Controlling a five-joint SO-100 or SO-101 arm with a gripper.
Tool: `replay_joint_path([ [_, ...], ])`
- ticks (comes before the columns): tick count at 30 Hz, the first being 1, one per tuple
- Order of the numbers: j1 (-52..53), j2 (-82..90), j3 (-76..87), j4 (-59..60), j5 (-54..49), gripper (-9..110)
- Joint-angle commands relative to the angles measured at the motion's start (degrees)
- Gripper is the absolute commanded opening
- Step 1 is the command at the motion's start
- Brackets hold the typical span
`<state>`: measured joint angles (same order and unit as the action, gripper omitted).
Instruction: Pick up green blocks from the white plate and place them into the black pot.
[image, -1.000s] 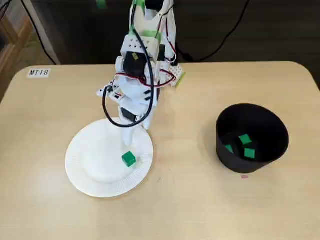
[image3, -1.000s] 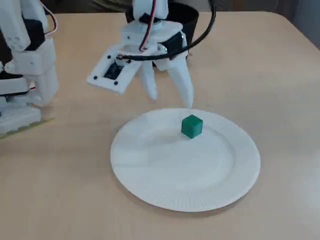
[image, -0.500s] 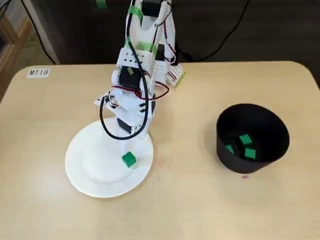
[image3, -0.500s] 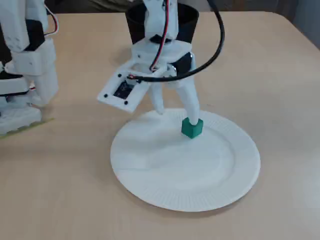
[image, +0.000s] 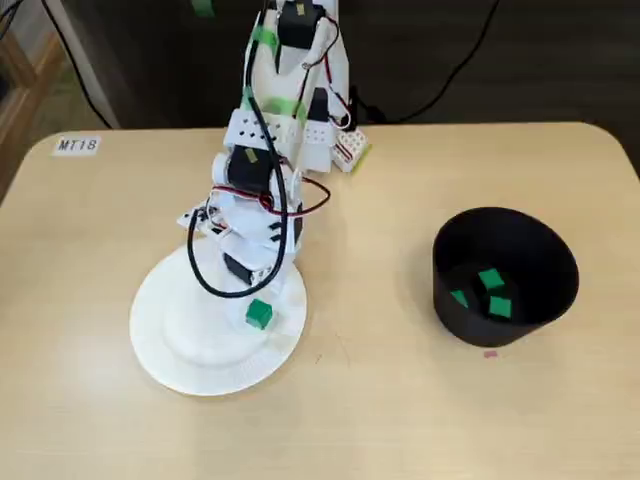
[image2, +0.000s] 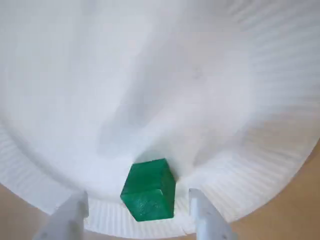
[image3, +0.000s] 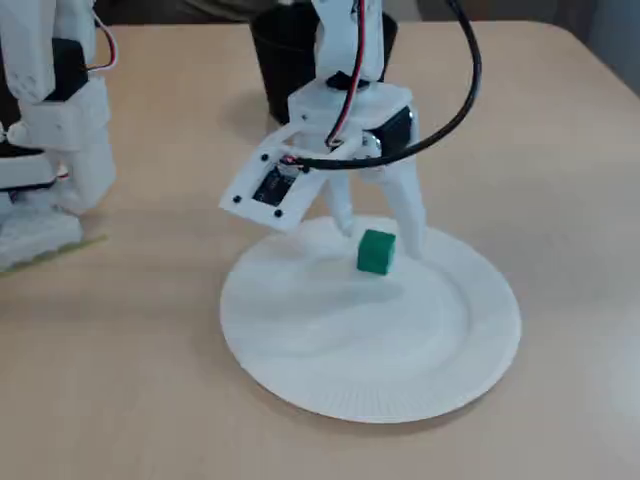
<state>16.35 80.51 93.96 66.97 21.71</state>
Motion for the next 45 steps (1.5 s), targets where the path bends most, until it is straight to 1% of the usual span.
replay_joint_path([
  [1, -0.62, -0.53, -2.99, -0.09, -0.26, 29],
  [6, -0.88, -2.2, -4.48, -0.09, -0.18, 28],
  [8, -0.88, -2.37, -4.75, -0.18, -0.18, 25],
  [10, -0.88, -2.64, -5.01, 0.09, -0.18, 18],
  [14, -0.53, -4.39, -5.45, 0.44, 0.0, -2],
  [23, 0.44, -3.96, -7.21, -1.32, -2.64, -2],
  [25, 1.05, -1.76, -8.09, -4.04, -4.31, -2],
  [28, 1.67, 3.78, -8.44, -11.16, -7.03, -2],
  [32, 0.44, 13.01, -7.91, -18.54, -11.07, -2],
  [35, -3.87, 21.8, -5.54, -19.86, -13.54, -2],
  [37, -8.96, 28.65, -2.11, -21.53, -14.41, -2],
  [38, -12.13, 32.61, 0.97, -23.55, -14.24, -2],
  [41, -23.03, 44.91, 13.36, -34.63, -12.39, -2],
  [44, -33.66, 51.15, 19.25, -36.74, -16.61, -2],
  [45, -36.83, 53.0, 22.41, -39.2, -17.58, -2],
])
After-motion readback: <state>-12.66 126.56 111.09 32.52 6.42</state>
